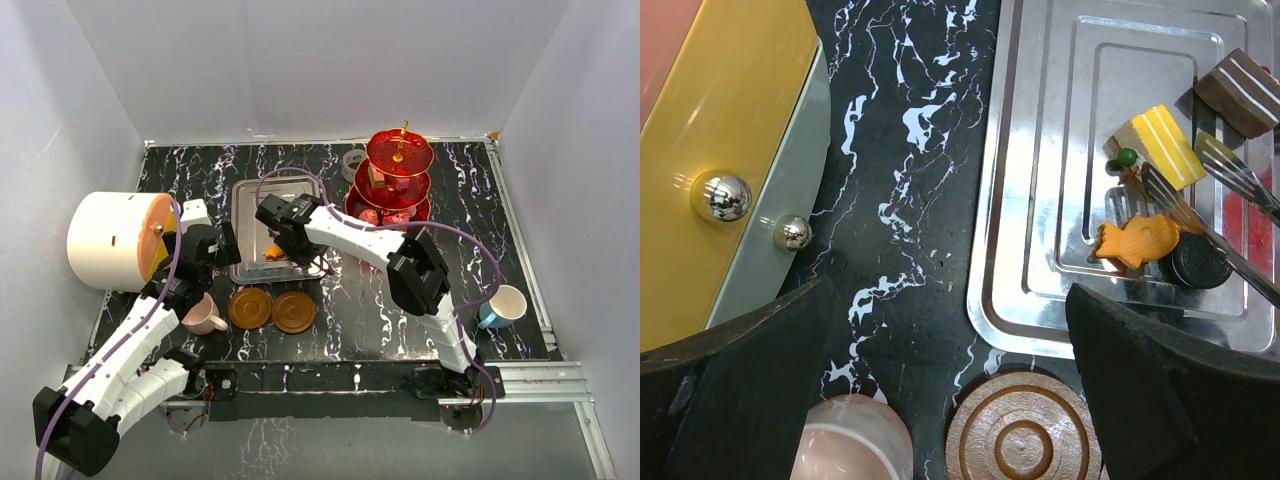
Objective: Serve the afternoon tea
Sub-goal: Pick up the desert from the tray.
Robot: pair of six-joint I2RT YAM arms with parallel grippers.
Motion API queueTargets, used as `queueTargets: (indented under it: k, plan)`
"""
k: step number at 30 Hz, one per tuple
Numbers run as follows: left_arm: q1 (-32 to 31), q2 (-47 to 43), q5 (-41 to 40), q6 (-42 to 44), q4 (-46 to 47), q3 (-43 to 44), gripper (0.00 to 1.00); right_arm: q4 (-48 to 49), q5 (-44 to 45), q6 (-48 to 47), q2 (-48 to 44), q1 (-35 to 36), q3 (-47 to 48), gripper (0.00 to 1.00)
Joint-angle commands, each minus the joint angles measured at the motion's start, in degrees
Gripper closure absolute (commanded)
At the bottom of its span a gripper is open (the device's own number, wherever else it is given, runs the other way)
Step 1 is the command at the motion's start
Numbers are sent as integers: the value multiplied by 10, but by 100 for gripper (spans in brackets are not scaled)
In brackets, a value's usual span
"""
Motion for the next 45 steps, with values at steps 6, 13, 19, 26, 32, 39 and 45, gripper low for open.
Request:
queueTargets:
  k: [6, 13, 19, 26, 32, 39, 45]
  plan:
    - [0, -6, -6, 5, 1, 7, 1, 26, -10, 3, -15, -7, 5, 68]
    - [0, -7, -7, 5, 0, 7, 1, 69, -60, 69, -104, -28, -17, 72]
    - [0, -12, -8, 3, 0, 7, 1, 139, -153, 133, -235, -87, -129, 73]
    - [0, -14, -6, 3, 0, 7, 1, 121, -187, 177, -369, -134, -192, 72]
    - [0, -16, 2, 2, 3, 6, 1, 47, -160, 194, -446, -165, -221, 72]
    - [0, -16, 4, 2, 2, 5, 1, 3, -158, 196, -496, -223, -254, 72]
    - [0, -16, 5, 2, 2, 5, 1, -22, -158, 180, -496, -262, -254, 72]
